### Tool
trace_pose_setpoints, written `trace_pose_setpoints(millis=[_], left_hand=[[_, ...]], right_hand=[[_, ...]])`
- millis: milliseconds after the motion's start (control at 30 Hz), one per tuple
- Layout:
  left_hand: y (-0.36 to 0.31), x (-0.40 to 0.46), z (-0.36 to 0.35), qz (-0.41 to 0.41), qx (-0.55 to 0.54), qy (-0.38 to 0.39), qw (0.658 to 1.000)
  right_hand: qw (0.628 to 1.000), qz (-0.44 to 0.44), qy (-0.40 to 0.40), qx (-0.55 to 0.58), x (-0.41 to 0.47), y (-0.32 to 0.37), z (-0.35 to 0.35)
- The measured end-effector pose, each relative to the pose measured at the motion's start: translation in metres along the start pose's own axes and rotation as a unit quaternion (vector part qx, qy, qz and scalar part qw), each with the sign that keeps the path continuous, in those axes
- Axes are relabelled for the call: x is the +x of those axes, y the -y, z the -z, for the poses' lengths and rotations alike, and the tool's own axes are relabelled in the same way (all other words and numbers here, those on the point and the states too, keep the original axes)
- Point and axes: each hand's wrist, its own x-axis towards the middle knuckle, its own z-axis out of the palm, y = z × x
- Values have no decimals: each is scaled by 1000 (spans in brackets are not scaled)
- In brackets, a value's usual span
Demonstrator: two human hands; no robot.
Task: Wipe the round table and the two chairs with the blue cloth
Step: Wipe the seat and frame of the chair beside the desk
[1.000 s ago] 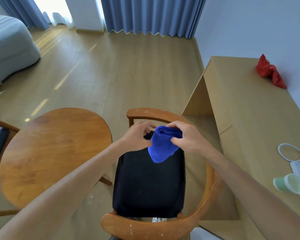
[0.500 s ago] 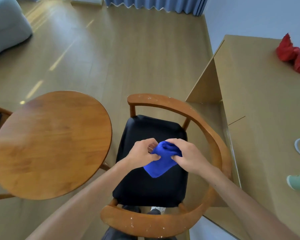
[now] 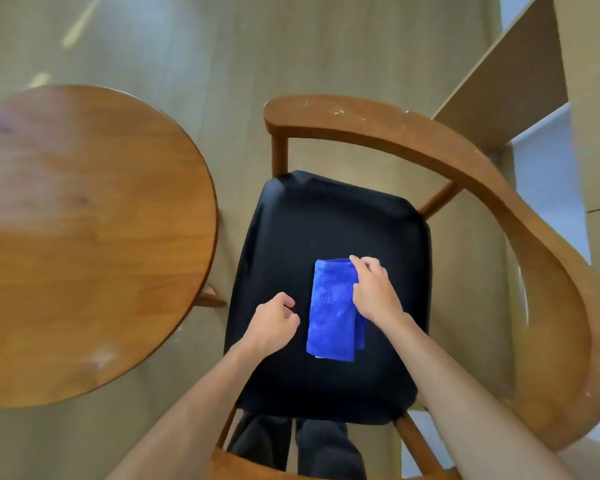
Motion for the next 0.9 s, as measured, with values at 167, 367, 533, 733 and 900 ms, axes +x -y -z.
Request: trace_pose_setpoints(millis=[167,367,533,733,900], left_hand=[[16,30,3,-16,98,-71,993],[26,64,-3,-76,255,-162,950],[32,85,-11,-116,286,-178,934],[37,91,-18,-116,314,-171,927],[40,96,-20,-120,328,-171,921]], right_hand=[[994,-58,-77,-49,-19,13,-71],[977,-114,-172,-57,-13,28,-134],[972,-39,-221,-75,-8,2,-146],[869,436,-74,-221,-61,-103,-136],[810,523,-9,-267,1,-159,-53]])
